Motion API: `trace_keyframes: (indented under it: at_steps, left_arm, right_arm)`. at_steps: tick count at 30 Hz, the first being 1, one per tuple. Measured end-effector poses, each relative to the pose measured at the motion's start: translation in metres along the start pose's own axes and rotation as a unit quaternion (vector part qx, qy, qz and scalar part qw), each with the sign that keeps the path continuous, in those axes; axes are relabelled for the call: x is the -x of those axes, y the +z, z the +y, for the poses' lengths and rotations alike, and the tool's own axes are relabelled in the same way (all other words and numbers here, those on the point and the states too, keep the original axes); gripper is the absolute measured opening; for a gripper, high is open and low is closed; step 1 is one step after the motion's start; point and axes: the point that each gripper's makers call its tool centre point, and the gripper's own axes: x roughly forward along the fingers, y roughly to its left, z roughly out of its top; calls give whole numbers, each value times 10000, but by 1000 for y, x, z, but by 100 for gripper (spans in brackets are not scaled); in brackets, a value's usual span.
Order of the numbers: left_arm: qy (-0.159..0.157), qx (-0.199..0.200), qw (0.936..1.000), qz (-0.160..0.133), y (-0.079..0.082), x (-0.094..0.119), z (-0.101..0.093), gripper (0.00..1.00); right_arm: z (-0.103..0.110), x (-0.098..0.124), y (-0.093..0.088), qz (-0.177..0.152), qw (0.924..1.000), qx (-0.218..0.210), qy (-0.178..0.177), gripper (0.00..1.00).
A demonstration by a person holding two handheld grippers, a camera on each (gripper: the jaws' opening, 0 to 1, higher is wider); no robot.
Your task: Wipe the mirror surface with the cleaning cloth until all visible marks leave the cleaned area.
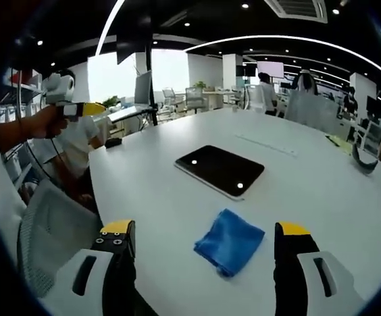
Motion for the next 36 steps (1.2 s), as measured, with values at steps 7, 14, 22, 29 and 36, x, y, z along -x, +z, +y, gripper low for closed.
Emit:
trace_keyframes:
  at_steps: [7,14,22,29,36]
  left_arm:
    - [-679,-544,9951,462,-31,-4,-39,99]
    - [-1024,-664,9897,748,-49,-7,-57,99]
    - [-1270,-798,9829,1070,-71,-5,-62,99]
    - [-1405,-866,9795,1151,-76,-6,-71,99]
    - [-1546,-918,9759,1236,-83,-7,-76,99]
  right_arm:
    - [-3,9,-5,-32,9999,-55,-104,88]
    - [-2,10,-13,14,9999,-9,-103,88]
    - [-3,9,-14,-19,9999,-23,-119,88]
    - [-7,12,-13,-52,9999,-36,-147,88]
    - [-15,9,-13,-9,9999,9,-158,87]
